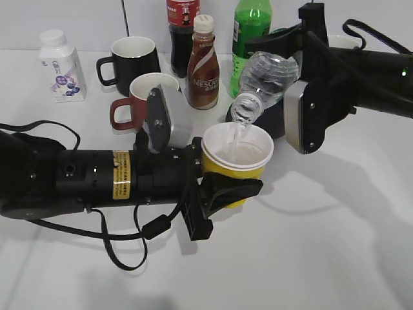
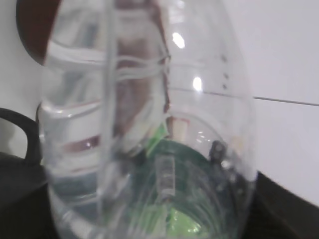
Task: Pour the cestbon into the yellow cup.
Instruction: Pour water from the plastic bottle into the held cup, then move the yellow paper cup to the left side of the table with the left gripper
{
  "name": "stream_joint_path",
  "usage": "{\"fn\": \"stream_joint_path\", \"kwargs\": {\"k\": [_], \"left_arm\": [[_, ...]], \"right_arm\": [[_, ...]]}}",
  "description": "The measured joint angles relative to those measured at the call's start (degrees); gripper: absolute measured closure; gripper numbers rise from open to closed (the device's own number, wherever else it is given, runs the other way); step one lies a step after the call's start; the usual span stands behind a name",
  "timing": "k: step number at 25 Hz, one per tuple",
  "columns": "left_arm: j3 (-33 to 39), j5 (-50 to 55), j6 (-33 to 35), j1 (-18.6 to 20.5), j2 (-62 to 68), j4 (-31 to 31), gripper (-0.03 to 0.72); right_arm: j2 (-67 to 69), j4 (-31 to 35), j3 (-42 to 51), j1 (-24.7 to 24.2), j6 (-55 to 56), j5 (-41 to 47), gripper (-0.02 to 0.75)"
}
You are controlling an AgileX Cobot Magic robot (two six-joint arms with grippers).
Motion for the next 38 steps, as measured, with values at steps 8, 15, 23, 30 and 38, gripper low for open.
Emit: {"fn": "stream_joint_path", "kwargs": {"k": [8,15,23,30,38], "left_arm": [[0.0,0.0,0.0,0.0,0.0,-1.1,0.365],[0.0,-1.4,0.0,0.1,0.0,-3.3,0.365],[0.0,-2.2,0.0,2.8,-0.5,-3.9,0.365],[0.1,-2.2,0.0,7.4,-3.6,-4.1,0.365],[0.1,3.7,0.0,12.6,-9.1,-4.1,0.365]], "right_arm": [[0.0,0.1,0.0,0.0,9.9,0.0,0.265],[0.0,0.1,0.0,0.0,28.3,-0.7,0.265],[0.0,4.5,0.0,0.0,50.1,-7.9,0.265],[0.0,16.7,0.0,0.0,54.6,-9.2,0.265],[0.0,23.7,-3.4,0.0,57.6,-7.1,0.265]]}}
